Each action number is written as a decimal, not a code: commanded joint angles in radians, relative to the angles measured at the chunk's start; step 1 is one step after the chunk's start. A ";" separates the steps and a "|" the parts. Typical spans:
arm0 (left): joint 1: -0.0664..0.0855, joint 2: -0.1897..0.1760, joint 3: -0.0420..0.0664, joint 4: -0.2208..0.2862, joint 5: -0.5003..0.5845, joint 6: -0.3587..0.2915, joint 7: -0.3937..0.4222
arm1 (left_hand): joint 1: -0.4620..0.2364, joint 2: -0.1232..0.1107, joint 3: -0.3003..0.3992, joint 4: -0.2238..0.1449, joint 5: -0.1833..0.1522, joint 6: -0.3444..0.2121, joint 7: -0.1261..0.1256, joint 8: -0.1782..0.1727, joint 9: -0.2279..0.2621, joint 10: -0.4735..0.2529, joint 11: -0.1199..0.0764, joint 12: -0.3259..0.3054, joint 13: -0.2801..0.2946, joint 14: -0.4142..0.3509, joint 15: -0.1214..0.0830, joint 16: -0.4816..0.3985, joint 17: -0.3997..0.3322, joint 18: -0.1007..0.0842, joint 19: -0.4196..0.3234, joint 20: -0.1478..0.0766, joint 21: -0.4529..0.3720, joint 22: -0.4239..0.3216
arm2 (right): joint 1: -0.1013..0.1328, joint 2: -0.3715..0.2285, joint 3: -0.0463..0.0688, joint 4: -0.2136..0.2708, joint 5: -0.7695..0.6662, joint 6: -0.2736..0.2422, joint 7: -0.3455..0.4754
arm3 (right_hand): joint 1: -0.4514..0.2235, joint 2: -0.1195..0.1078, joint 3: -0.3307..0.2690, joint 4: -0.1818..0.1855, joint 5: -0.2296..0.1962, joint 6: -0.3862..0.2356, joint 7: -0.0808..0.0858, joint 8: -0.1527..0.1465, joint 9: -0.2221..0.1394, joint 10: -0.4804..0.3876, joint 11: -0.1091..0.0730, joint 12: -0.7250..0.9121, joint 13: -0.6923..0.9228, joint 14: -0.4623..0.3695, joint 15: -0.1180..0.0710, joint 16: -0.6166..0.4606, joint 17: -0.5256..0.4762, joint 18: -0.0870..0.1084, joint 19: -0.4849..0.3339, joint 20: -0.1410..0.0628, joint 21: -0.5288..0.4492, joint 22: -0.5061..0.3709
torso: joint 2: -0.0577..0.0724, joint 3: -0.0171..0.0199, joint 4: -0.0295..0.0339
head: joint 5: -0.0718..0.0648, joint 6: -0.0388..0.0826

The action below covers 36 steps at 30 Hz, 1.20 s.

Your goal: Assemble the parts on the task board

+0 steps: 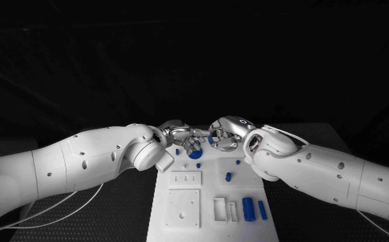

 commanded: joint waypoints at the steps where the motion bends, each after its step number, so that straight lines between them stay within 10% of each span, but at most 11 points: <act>1: 0.001 0.005 -0.001 0.002 -0.042 0.030 -0.049 | 0.003 0.010 0.002 0.004 -0.004 0.000 -0.005 -0.005 0.002 -0.011 0.002 0.008 0.007 -0.005 -0.002 0.008 0.001 0.013 -0.006 -0.030 0.007 0.024 | 0.000 0.003 0.000 0.008 -0.025 -0.009 -0.018 | -0.007 -0.003 0.008 0.000 0.006 0.063 0.026 0.012 0.021 0.008 0.000 0.003 -0.001 0.004 -0.001 0.001 0.000 0.039 0.009 -0.001 0.001 0.010 | 0.001 -0.0006 0.0010 | 0.000 -0.003; 36: 0.000 0.004 -0.009 0.004 -0.040 0.043 -0.059 | 0.028 0.082 -0.019 0.016 -0.003 0.003 -0.005 -0.011 0.005 -0.044 0.002 0.038 0.061 -0.021 -0.002 0.032 -0.009 0.012 -0.030 -0.032 0.037 0.021 | -0.005 0.016 0.000 0.054 -0.029 0.019 -0.023 | -0.012 -0.006 0.018 -0.005 0.022 0.067 0.025 0.009 0.022 0.011 -0.001 0.002 -0.001 0.007 -0.002 -0.001 -0.001 0.039 0.014 -0.001 -0.001 0.008 | 0.003 -0.0019 0.0017 | -0.003 -0.013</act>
